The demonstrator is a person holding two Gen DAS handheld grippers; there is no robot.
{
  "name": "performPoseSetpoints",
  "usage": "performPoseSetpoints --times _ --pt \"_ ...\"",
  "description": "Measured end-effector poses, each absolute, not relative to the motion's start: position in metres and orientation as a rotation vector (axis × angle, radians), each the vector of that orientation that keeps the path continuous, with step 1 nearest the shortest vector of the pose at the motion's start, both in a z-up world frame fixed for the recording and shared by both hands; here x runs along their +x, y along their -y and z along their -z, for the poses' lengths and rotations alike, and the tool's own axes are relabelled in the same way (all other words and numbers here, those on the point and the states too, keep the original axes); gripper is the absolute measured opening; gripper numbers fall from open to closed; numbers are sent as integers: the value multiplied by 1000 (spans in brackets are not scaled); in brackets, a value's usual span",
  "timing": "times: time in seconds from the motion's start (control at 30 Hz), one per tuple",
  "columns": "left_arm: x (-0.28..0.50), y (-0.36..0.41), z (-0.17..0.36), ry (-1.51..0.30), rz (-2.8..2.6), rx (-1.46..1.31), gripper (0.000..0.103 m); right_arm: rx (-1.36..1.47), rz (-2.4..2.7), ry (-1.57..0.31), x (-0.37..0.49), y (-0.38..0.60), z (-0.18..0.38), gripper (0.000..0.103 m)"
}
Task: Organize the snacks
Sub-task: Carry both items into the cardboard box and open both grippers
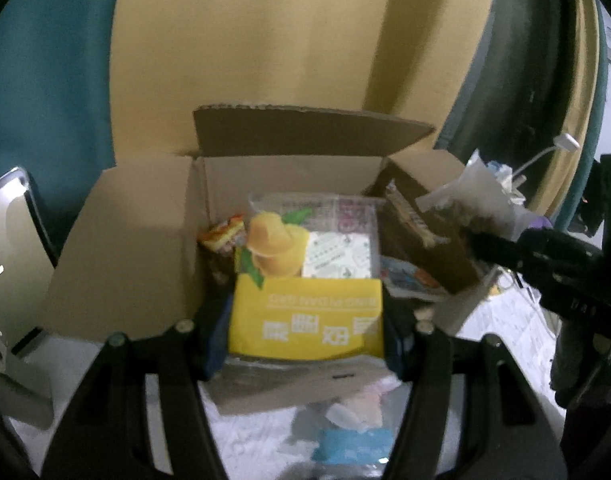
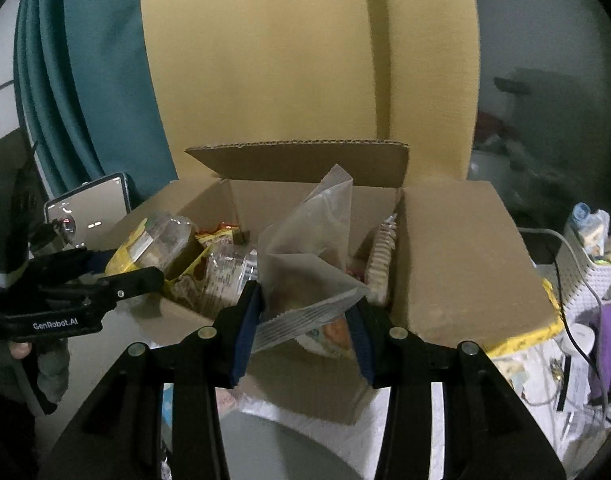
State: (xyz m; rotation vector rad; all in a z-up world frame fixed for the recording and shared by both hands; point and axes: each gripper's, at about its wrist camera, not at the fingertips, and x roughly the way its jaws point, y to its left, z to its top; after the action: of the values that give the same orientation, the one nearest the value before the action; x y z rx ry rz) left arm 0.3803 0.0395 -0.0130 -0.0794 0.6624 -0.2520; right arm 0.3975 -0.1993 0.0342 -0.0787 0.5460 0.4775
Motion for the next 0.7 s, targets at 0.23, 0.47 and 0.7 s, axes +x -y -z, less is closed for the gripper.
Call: performPoseSetpoints --times 0.23,0.47,0.7 --pt "415 -48 15 -696 233 -91 63 -80 -481 -571 431 186 -32 45" --pt "433 -58 15 -701 220 -141 78 -82 -461 -594 464 168 -30 49" --pt "423 -69 8 -667 215 -165 90 -69 -451 -592 468 163 -30 68"
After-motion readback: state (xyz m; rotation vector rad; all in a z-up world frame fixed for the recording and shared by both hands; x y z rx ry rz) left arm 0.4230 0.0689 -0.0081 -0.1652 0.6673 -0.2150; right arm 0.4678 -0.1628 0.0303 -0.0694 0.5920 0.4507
